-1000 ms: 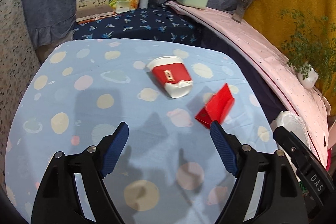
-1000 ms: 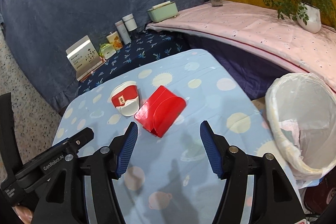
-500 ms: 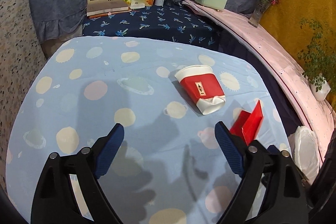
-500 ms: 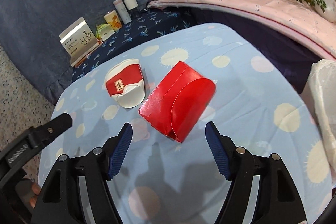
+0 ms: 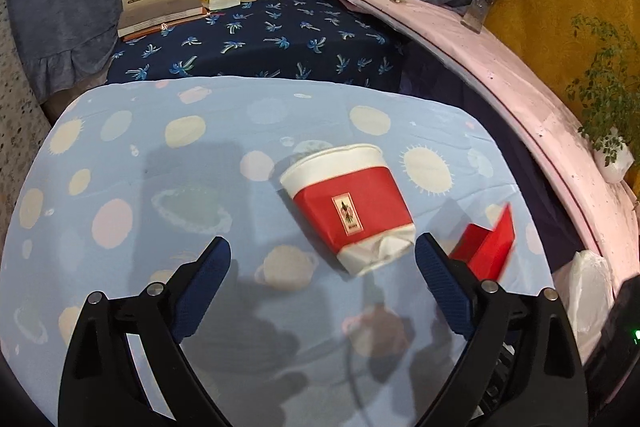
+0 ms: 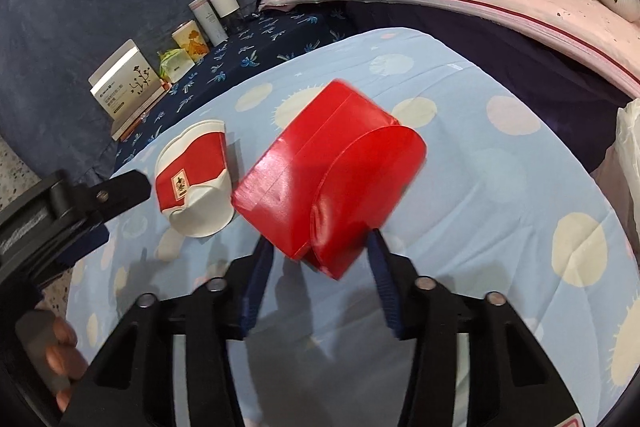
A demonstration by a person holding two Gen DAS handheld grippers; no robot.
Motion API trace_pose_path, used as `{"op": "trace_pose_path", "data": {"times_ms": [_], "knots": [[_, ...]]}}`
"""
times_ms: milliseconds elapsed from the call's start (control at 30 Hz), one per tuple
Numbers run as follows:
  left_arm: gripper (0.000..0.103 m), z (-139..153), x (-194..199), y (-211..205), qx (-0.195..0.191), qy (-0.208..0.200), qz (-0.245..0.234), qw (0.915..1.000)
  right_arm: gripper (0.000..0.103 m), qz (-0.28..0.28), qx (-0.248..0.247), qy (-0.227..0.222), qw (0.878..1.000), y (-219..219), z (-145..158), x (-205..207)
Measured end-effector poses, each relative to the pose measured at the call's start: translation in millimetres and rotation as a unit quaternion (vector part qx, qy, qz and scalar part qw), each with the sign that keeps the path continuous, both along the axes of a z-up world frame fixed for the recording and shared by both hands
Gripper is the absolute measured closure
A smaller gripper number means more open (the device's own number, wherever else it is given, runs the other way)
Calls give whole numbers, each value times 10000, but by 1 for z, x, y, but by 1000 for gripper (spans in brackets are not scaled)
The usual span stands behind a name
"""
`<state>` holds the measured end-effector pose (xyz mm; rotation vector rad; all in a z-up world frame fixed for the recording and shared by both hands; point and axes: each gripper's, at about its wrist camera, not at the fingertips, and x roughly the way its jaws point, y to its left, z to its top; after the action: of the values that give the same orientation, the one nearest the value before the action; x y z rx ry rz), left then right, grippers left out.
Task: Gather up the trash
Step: 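Grasp the red-and-white paper cup with the left gripper while the right grasps the red folded box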
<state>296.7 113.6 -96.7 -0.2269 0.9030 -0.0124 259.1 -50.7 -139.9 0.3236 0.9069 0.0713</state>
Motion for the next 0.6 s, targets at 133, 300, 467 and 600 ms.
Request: {"op": "trace_pose_path", "data": {"times_ms": [133, 300, 467, 600], "knots": [[19, -14, 19, 3, -87, 176, 36, 9998, 80, -25, 7, 3, 10000, -9, -4, 5], [50, -29, 31, 5, -346, 397, -96, 9986, 93, -98, 112, -14, 9999, -17, -5, 8], [76, -24, 25, -3, -298, 255, -224, 9990, 97, -97, 86, -84, 9999, -19, -1, 6], [84, -13, 17, -9, -343, 161, -345, 9987, 98, -92, 118, -149, 9998, -23, 6, 2]]}}
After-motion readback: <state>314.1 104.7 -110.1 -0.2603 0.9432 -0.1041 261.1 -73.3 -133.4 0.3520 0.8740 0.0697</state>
